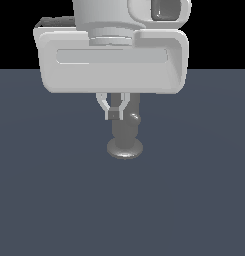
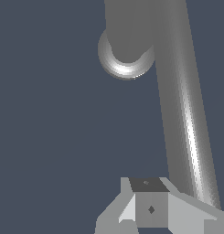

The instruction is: Turn on the faucet by rotating a designated handle.

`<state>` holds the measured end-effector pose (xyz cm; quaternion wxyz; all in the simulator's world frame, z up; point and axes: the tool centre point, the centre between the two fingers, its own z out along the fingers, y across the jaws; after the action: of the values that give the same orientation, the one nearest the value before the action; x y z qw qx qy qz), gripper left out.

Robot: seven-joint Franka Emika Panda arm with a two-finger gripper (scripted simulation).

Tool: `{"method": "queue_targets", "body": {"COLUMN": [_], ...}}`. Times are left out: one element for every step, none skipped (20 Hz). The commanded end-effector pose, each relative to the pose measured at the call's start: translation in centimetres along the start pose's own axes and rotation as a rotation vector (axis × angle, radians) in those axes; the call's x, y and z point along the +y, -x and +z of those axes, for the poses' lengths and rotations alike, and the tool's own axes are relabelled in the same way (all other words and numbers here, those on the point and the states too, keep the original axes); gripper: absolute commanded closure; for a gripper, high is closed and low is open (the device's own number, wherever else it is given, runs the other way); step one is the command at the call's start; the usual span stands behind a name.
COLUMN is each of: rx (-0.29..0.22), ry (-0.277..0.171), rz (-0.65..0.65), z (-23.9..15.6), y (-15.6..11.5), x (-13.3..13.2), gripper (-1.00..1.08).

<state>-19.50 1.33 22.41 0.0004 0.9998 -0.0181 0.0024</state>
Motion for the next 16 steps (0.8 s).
{"method": "queue_targets", "body": {"rx": [-0.005,-0.005,-0.005,-0.005,-0.005,-0.005,-0.005,-0.005,-0.005,-0.005,-0.005,-0.005,-0.005,-0.005,-0.005,-0.005], "ry": [-0.001,-0.001,-0.001,-0.001,-0.001,-0.001,-0.001,-0.001,-0.001,-0.001,-0.001,-0.001,-0.001,-0.001,-0.001,-0.001], "rz": [0.019,0.019,0.019,0.02,0.02,0.02,0.02,0.02,0.02,0.02,0.02,0.02,0.02,0.02,0.02,0.02], "z": [0.4,0.4,0.4,0.4,0.4,0.4,0.4,0.4,0.4,0.4,0.4,0.4,0.4,0.4,0.4,0.4], "y": [-0.3,-0.4,-0.5,-0.5,-0.6,-0.7,-0.8,-0.8,-0.9,-1.0,-1.0,-1.1,-1.2,-1.3,-1.3,-1.4], "x": [2.1,2.6,3.0,3.5,4.0,4.5,5.0,5.5,6.0,6.4,6.9,7.4,7.9,8.4,8.8,9.3], "gripper": [1.08,1.08,1.08,1.08,1.08,1.08,1.08,1.08,1.08,1.08,1.08,1.08,1.08,1.08,1.08,1.08]}}
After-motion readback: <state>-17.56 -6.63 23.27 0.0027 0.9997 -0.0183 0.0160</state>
